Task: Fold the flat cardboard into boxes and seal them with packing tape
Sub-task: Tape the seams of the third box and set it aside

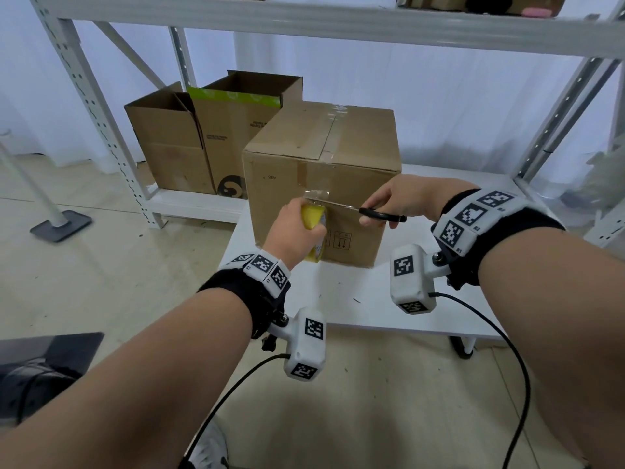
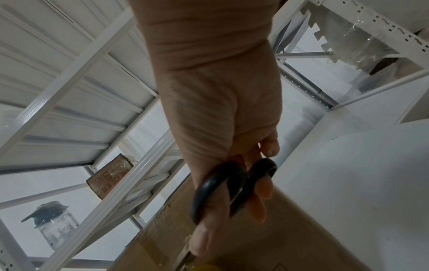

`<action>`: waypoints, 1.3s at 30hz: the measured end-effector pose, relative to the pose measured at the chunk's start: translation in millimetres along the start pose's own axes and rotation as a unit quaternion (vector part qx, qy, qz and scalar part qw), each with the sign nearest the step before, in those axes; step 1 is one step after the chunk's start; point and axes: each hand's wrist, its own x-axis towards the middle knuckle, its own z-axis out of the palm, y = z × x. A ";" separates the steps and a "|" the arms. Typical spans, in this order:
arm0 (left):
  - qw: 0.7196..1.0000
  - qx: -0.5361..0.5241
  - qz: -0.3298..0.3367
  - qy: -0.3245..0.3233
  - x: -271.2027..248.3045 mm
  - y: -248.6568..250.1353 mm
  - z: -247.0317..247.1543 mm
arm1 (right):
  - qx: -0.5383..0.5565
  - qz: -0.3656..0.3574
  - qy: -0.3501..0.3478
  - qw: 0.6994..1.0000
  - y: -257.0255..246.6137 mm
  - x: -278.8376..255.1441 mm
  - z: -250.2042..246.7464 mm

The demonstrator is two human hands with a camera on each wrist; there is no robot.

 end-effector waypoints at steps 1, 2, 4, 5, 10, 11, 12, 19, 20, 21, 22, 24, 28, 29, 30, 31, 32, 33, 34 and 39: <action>1.000 0.001 -0.001 0.003 -0.6 -0.3 0.6 | -0.004 0.005 0.000 1.000 -0.5 0.5 1.1; 1.000 0.002 -0.003 0.006 -1.7 -1.0 1.6 | -0.008 0.010 -0.001 1.000 -0.4 1.0 2.5; 1.000 -0.006 -0.003 0.010 -4.6 -2.5 4.6 | -0.005 0.014 -0.006 1.000 0.0 0.8 6.4; 1.000 -0.015 -0.003 0.013 -5.7 -2.9 6.4 | 0.000 0.012 -0.005 1.000 0.3 0.2 8.2; 0.998 -0.051 -0.020 0.026 -8.9 0.2 6.8 | 0.029 -0.006 0.016 0.999 2.7 -3.5 11.9; 0.998 -0.047 -0.022 0.024 -8.7 1.2 5.1 | 0.035 -0.008 0.017 0.999 2.9 -4.0 11.6; 0.999 -0.040 -0.023 0.021 -8.4 2.0 3.5 | 0.037 -0.008 0.016 0.999 3.5 -3.7 11.4; 0.999 0.000 -0.038 -0.002 -6.2 -4.1 -5.8 | 0.033 -0.025 0.001 0.999 -8.1 7.2 17.1; 0.999 0.011 -0.043 -0.007 -8.8 -7.3 -5.6 | 0.036 -0.031 0.002 0.999 -11.1 9.2 20.5; 0.998 0.019 -0.050 -0.011 -11.0 -11.1 -5.7 | 0.034 -0.037 0.000 0.999 -13.9 10.8 23.3; 0.998 0.024 -0.060 -0.015 -14.1 -15.7 -5.5 | 0.033 -0.040 -0.009 0.999 -14.8 11.2 26.7; 0.997 0.033 -0.074 -0.021 -19.4 -23.4 -7.5 | 0.035 -0.046 -0.032 0.998 -10.7 8.4 32.3; 0.995 0.043 -0.073 -0.054 -26.6 -26.0 -10.7 | 0.040 -0.032 -0.027 0.998 25.4 -7.8 35.4; 0.995 0.032 -0.069 -0.070 -29.6 -20.9 -8.8 | 0.038 -0.012 -0.024 0.999 39.6 -14.6 35.5; 0.994 0.020 -0.063 -0.091 -32.5 -14.2 -5.8 | 0.029 0.011 -0.027 0.999 53.7 -21.1 35.5; 0.992 0.012 -0.050 -0.118 -34.9 -6.8 -1.2 | 0.016 0.033 -0.034 0.999 68.7 -28.1 36.0; 0.989 0.010 -0.031 -0.147 -36.7 1.5 6.4 | 0.005 0.054 -0.040 0.998 83.6 -35.9 36.3; 0.985 0.012 -0.010 -0.174 -38.0 10.4 14.7 | -0.001 0.072 -0.041 0.997 97.5 -41.9 35.9; 0.979 0.018 0.013 -0.201 -39.3 19.3 24.5 | 0.004 0.091 -0.035 0.995 110.4 -47.7 34.6; 0.945 0.074 0.142 -0.285 -37.6 57.4 85.3 | 0.074 0.175 0.114 0.975 154.7 -69.1 19.4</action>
